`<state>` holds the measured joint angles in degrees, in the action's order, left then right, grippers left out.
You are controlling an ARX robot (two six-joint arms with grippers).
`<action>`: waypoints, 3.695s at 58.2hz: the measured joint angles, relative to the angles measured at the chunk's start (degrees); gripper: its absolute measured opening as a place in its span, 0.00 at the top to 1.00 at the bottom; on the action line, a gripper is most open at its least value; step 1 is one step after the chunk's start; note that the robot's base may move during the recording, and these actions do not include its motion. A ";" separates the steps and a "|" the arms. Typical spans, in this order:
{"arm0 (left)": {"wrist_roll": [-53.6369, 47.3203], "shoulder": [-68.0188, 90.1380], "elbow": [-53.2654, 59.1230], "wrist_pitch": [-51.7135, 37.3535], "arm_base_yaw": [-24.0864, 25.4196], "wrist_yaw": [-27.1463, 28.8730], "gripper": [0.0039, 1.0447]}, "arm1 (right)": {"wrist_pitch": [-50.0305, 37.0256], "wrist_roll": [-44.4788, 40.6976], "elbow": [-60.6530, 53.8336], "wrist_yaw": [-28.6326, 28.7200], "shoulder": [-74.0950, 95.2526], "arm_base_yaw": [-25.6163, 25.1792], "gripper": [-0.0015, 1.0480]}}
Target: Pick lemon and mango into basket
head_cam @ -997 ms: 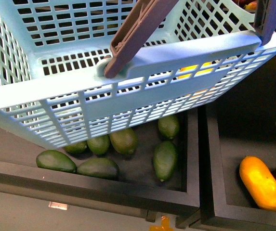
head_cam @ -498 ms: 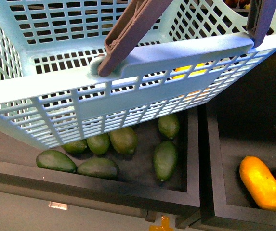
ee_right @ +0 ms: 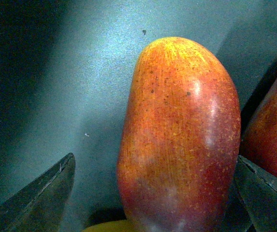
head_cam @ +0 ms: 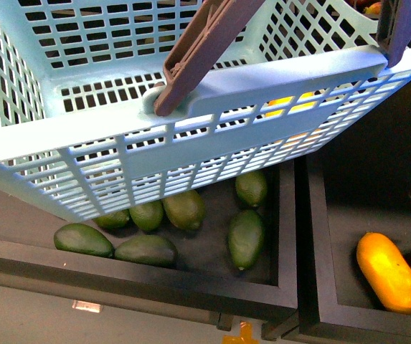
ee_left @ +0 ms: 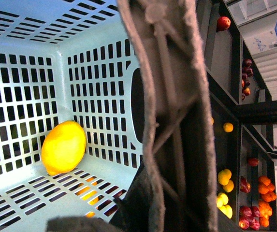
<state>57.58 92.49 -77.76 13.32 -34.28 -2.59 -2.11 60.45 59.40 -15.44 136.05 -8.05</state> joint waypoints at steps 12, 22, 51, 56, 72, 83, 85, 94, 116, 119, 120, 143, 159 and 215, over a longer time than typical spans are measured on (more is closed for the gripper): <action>0.02 0.00 0.00 0.00 0.00 -0.04 0.96 | 0.04 -0.04 1.44 0.04 2.21 0.02 0.08; 0.02 0.00 0.00 0.00 0.00 -0.07 0.96 | -0.17 -0.24 2.62 0.35 3.89 0.15 0.23; 0.02 0.00 0.00 0.00 0.00 -0.13 0.96 | -7.54 -9.88 -4.11 3.54 -3.87 -1.09 0.40; 0.02 0.00 0.00 0.00 0.00 -0.11 0.96 | -8.72 -14.97 -6.29 4.87 -8.98 -1.68 0.40; 0.00 0.00 0.00 0.00 0.00 -0.04 0.96 | -6.93 -30.58 -11.26 12.17 -28.59 -3.69 0.40; 0.00 0.00 0.00 0.00 0.00 -0.04 0.96 | -2.89 -37.27 -12.33 17.90 -42.32 -4.02 0.40; 0.00 0.00 0.00 0.00 0.00 -0.07 0.96 | -2.36 -37.92 -12.35 18.64 -44.06 -3.98 0.40; 0.02 0.00 0.00 0.00 0.00 -0.13 0.96 | 0.57 -39.52 -12.70 22.43 -54.58 -2.54 0.40; 0.00 0.00 0.00 0.00 0.00 -0.04 0.96 | 2.43 -34.88 -13.94 19.08 -68.61 15.74 0.40; 0.02 0.00 0.00 0.00 0.00 -0.13 0.96 | 1.31 -33.97 -13.84 17.18 -67.91 19.21 0.40; 0.02 0.00 0.00 0.00 0.00 -0.15 0.96 | 0.83 -33.55 -13.70 16.74 -67.52 20.22 0.40; 0.02 0.00 0.00 0.00 0.00 -0.09 0.96 | -4.59 -29.51 -5.31 9.42 -53.11 28.94 0.40; -0.02 0.00 0.00 0.00 0.00 0.04 0.96 | -4.52 -27.85 -4.33 8.72 -51.21 30.32 0.25; 0.07 0.13 0.02 0.02 -0.04 -0.22 0.96 | -31.93 -59.49 -44.04 10.03 -85.96 13.68 0.92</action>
<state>57.65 92.62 -77.73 13.34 -34.33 -2.81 -34.04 0.95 15.35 -5.41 50.09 5.63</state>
